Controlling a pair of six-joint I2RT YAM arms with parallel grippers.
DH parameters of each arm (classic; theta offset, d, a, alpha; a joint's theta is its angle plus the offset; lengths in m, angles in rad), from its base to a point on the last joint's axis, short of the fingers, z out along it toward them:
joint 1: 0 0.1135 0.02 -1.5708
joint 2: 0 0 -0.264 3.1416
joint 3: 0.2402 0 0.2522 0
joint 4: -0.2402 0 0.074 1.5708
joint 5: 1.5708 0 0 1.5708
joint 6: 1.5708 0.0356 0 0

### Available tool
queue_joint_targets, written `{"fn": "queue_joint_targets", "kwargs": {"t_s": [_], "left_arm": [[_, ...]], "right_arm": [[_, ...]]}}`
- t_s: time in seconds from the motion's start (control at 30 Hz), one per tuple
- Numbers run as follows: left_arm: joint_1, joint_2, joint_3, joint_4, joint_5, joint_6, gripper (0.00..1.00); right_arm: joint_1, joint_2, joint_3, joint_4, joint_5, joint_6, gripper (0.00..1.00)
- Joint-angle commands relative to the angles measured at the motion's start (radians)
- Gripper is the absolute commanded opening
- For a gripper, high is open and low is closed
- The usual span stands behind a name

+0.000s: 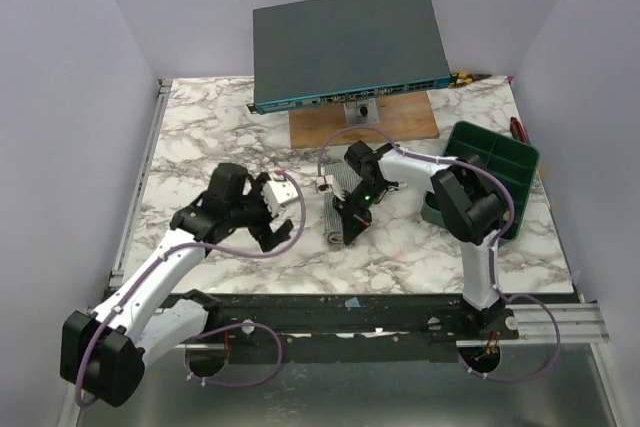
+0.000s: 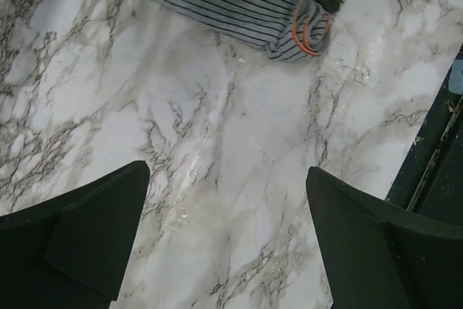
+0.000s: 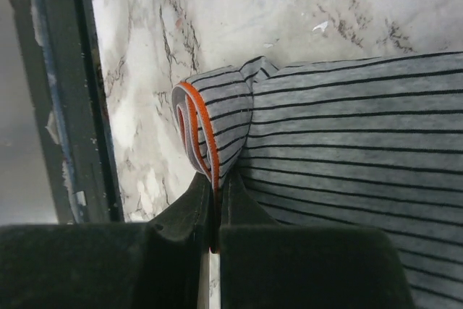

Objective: Roll the underwear
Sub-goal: Roll the underwear to the center of the board.

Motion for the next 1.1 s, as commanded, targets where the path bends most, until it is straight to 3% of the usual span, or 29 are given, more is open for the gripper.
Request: {"fn": "queue_joint_targets", "kwargs": {"t_s": [0.0, 0.2, 0.43, 0.73, 1.07], "left_arm": [[-0.199, -0.046, -0.063, 0.072, -0.175, 0.066, 0.99], [-0.421, 0.057, -0.045, 0.157, -0.311, 0.1, 0.99], [-0.588, 0.21, -0.019, 0.274, -0.416, 0.151, 0.98], [-0.711, 0.372, 0.001, 0.419, -0.53, 0.177, 0.97], [-0.729, 0.517, 0.055, 0.453, -0.6, 0.17, 0.91]], "right_arm": [[-0.052, 0.168, 0.14, -0.302, -0.163, -0.171, 0.01], [-0.066, 0.257, 0.226, -0.392, -0.199, -0.192, 0.01], [-0.071, 0.294, 0.275, -0.414, -0.197, -0.144, 0.01], [-0.073, 0.326, 0.288, -0.427, -0.189, -0.128, 0.01], [-0.072, 0.317, 0.279, -0.422, -0.192, -0.128, 0.01]]}}
